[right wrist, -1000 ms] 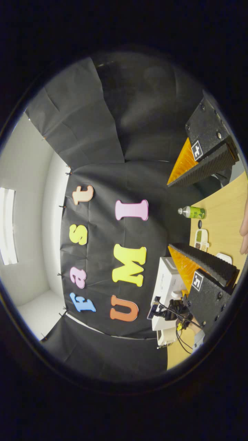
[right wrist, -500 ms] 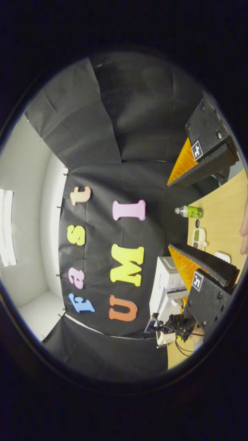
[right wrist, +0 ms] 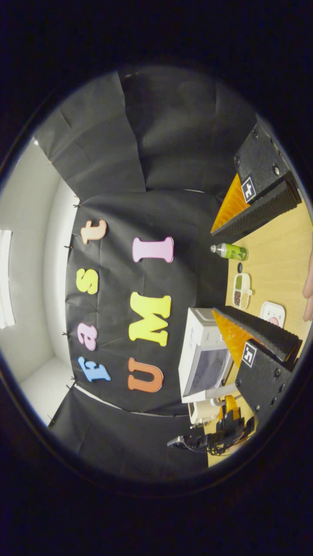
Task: Open the microwave oven with the left hand, put the food in, and close the microwave oven.
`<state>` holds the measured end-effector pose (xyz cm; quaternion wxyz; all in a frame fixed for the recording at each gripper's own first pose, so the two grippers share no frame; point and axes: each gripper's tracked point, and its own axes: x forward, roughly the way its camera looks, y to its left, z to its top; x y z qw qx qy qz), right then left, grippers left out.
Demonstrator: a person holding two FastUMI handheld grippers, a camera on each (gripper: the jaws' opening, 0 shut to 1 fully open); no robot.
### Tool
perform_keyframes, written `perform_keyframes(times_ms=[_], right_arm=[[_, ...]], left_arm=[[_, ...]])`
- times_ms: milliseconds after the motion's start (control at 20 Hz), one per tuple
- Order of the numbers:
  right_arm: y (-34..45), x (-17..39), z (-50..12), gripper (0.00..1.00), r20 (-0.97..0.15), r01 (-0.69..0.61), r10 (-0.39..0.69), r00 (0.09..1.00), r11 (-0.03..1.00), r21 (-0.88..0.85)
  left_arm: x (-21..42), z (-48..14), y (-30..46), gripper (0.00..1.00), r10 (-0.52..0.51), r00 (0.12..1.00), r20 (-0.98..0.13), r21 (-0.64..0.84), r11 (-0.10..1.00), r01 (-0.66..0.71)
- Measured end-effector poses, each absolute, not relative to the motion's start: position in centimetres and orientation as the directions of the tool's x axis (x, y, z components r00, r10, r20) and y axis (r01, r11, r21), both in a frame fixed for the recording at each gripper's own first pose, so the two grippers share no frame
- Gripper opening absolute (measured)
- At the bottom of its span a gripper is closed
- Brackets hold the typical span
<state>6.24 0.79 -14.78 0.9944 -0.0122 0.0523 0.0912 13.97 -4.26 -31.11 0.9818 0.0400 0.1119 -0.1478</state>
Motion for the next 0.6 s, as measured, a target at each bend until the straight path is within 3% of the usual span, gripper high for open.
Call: perform_keyframes(times_ms=[150, 200, 300, 350, 600], right_arm=[[2.6, 5.5, -15.1, 1.00, -0.127, -0.216, 0.213, 0.969, 0.976, -0.009], [3.2, 5.3, -15.5, 1.00, -0.140, -0.229, 0.226, 0.964, 0.973, -0.008], [4.2, 5.4, -16.4, 1.00, -0.172, -0.253, 0.247, 0.954, 0.967, -0.015], [4.6, 5.8, -16.8, 0.92, -0.193, -0.261, 0.253, 0.948, 0.965, -0.020], [6.8, 8.8, -21.1, 0.92, -0.347, -0.301, 0.277, 0.896, 0.953, -0.019]], left_arm=[[10.1, -30.2, 1.2, 0.34, -0.194, 0.954, -0.230, 0.077, 0.973, 0.217], [8.7, -29.8, 2.9, 0.48, -0.161, 0.960, -0.231, 0.075, 0.980, 0.183], [6.4, -28.4, 6.2, 0.89, -0.078, 0.971, -0.224, 0.062, 0.994, 0.094], [5.5, -27.7, 7.3, 0.95, -0.047, 0.973, -0.224, 0.049, 0.997, 0.059], [3.0, -24.6, 9.7, 0.95, 0.044, 0.974, -0.221, -0.005, 0.999, -0.047]])
